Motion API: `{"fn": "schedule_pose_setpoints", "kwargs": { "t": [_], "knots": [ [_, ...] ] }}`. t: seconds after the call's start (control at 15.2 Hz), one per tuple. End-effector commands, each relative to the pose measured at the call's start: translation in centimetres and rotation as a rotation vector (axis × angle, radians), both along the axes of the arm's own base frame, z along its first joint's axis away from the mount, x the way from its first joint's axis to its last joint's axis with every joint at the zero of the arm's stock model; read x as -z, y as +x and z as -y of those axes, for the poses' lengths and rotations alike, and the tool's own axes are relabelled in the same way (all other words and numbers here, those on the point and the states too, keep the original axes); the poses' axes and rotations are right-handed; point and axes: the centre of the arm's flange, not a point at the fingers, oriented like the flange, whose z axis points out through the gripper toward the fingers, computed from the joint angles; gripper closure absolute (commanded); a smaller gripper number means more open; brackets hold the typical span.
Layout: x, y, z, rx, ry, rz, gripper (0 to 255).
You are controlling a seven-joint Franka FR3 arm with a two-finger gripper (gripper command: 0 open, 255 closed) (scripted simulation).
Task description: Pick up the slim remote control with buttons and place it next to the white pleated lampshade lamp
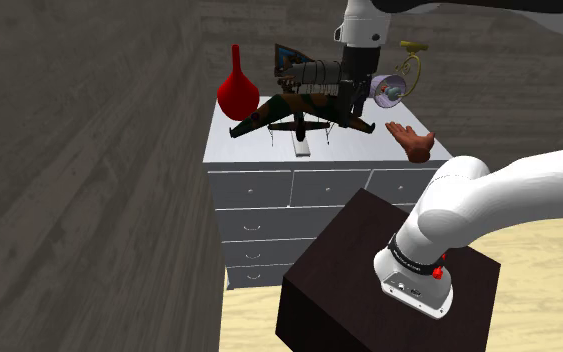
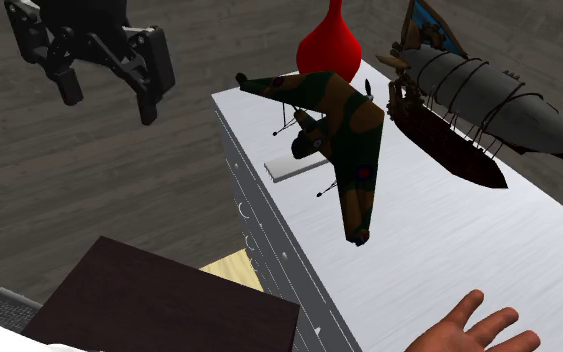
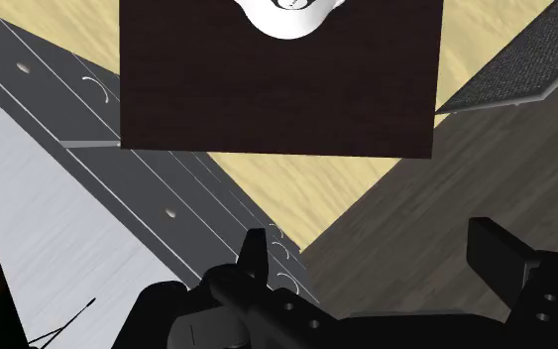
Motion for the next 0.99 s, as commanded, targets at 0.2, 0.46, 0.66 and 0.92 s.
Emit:
{"fn": "schedule_pose_setpoints", "kwargs": {
  "t": [0.2,0.46,0.66,0.92],
  "knots": [
    [2.7,2.4,0.7,0.078,-0.015,0.013,0],
    [6.2,5.6,1.9,0.181,-0.035,0.031,0],
    [8.8,7.9,3.1,0.259,-0.051,0.044,0],
    [12.2,10.9,5.0,0.363,-0.071,0.061,0]
  ]
}}
